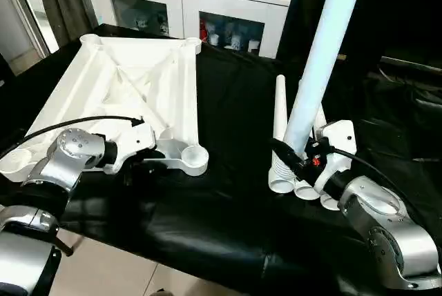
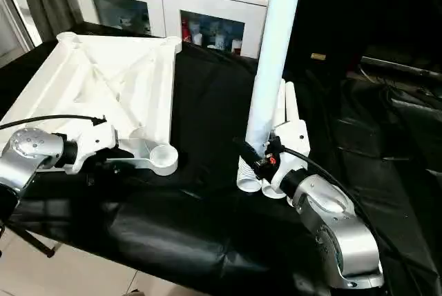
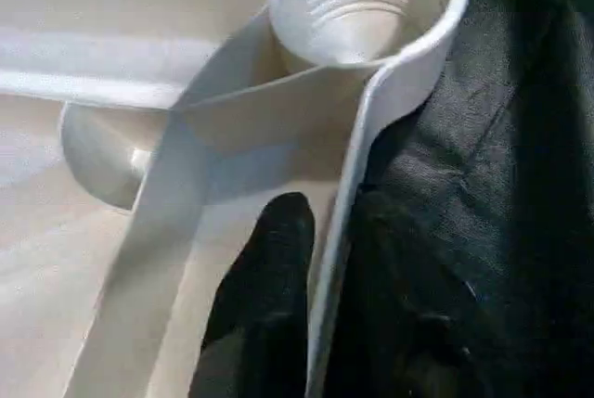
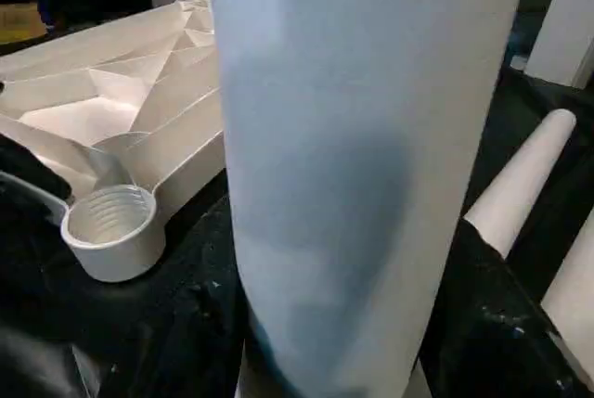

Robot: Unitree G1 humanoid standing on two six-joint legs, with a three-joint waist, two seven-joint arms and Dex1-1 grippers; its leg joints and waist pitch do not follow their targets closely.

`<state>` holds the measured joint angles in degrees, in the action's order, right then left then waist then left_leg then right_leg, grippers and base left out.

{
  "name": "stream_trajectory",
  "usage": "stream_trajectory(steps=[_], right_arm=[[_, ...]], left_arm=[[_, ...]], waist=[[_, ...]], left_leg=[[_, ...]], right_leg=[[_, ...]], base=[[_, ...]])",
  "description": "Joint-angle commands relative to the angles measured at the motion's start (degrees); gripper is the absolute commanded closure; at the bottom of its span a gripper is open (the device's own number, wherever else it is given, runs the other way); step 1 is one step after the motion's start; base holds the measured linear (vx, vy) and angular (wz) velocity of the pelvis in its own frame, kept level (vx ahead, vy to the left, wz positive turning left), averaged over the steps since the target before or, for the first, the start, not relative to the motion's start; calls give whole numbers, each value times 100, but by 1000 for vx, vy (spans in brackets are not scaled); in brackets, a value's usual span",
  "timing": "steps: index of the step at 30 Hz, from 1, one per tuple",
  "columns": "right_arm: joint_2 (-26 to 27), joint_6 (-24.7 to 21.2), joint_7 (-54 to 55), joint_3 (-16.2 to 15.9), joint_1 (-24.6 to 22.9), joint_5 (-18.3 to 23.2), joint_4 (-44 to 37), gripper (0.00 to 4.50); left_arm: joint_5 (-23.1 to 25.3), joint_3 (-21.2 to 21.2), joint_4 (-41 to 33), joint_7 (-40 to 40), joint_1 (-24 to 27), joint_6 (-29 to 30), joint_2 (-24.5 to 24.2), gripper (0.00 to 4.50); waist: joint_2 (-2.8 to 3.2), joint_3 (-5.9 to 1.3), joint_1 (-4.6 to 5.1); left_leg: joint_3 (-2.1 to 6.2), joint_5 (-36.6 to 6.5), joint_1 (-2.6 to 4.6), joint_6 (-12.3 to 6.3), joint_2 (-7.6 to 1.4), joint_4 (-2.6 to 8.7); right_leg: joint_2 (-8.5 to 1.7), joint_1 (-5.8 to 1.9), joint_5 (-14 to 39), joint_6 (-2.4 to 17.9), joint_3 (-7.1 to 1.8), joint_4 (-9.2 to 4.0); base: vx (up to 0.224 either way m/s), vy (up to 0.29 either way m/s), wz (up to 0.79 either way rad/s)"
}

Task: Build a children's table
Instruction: Pick table leg, then insert table leg to table base

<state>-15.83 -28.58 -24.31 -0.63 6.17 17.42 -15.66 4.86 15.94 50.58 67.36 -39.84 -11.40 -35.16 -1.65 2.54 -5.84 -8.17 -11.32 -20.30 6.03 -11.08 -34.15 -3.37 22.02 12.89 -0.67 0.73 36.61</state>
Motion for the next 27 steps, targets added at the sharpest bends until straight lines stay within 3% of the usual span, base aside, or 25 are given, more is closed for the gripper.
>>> stream_trajectory(steps=[1, 8, 10, 12, 16, 19, 20, 21, 24, 25, 27], right_arm=[[-49, -34, -49, -16, -27, 31, -154, 257], [-51, -45, -67, -25, 30, 53, -127, 257], [-47, -62, -88, -30, 57, 80, -110, 257], [7, -139, -150, -76, 212, 158, 11, 257], [146, -273, -230, -136, 497, 307, 211, 257], [230, -353, -360, -205, 764, 414, 407, 257], [268, -391, -437, -249, 894, 455, 526, 257], [283, -409, -469, -266, 947, 469, 575, 257], [303, -395, -751, -481, 1209, 419, 897, 257], [309, -380, -817, -545, 1275, 392, 986, 257], [333, -329, -986, -717, 1465, 350, 1281, 257]], left_arm=[[-28, -18, 22, 186, -31, 66, 6, 389], [-241, -71, -393, 508, 162, 523, 5, 437], [-414, -90, -885, 633, 360, 922, 26, 446], [-652, -91, -1860, 579, 742, 1575, 164, 446], [-696, -56, -2445, 357, 1030, 1797, 323, 446], [-694, -23, -2719, 261, 1185, 1822, 438, 449], [-642, 5, -2783, 167, 1237, 1725, 508, 449], [-619, 17, -2931, 101, 1296, 1782, 517, 449], [-497, 40, -3129, -207, 1369, 1979, 608, 450], [-468, 41, -3147, -278, 1375, 2005, 628, 450], [-382, 47, -3176, -423, 1387, 2079, 667, 450]], waist=[[61, -291, -18], [56, -302, -4], [53, -301, 15], [48, -303, 30], [76, -289, 32], [68, -292, 20], [29, -291, 8], [32, -291, -8], [37, -306, -45], [-23, -314, -44], [2, -311, -48]], left_leg=[[-21, -1062, 47, 278, -137, 491], [-30, -863, 37, 233, -136, 485], [-34, -838, 38, 223, -145, 489], [-44, -762, 30, 158, -144, 481], [-55, -844, 35, 91, -140, 484], [-57, -898, 46, 112, -152, 487], [-64, -885, 47, 109, -154, 487], [-70, -861, 48, 102, -149, 487], [-73, -662, 41, 74, -146, 469], [-82, -608, 36, 51, -149, 463], [-80, -542, 25, 44, -139, 460]], right_leg=[[-385, -224, 177, 1037, -189, -398], [-391, -247, -113, 1093, -187, -376], [-391, -244, -193, 1142, -182, -360], [-380, -246, -290, 1208, -176, -359], [-369, -237, -82, 1248, -174, -391], [-370, -230, 72, 1226, -177, -397], [-367, -224, 85, 1208, -175, -401], [-362, -219, 102, 1192, -174, -406], [-359, -226, -141, 1162, -169, -378], [-355, -238, -226, 1165, -166, -371], [-358, -237, -284, 1162, -158, -362]], base=[[0, 0, 0], [0, 0, 0], [0, 0, 0], [0, 0, 0], [0, 0, 0], [0, 0, 0], [0, 0, 0], [0, 0, 0], [0, 0, 0], [0, 0, 0], [0, 0, 0]])
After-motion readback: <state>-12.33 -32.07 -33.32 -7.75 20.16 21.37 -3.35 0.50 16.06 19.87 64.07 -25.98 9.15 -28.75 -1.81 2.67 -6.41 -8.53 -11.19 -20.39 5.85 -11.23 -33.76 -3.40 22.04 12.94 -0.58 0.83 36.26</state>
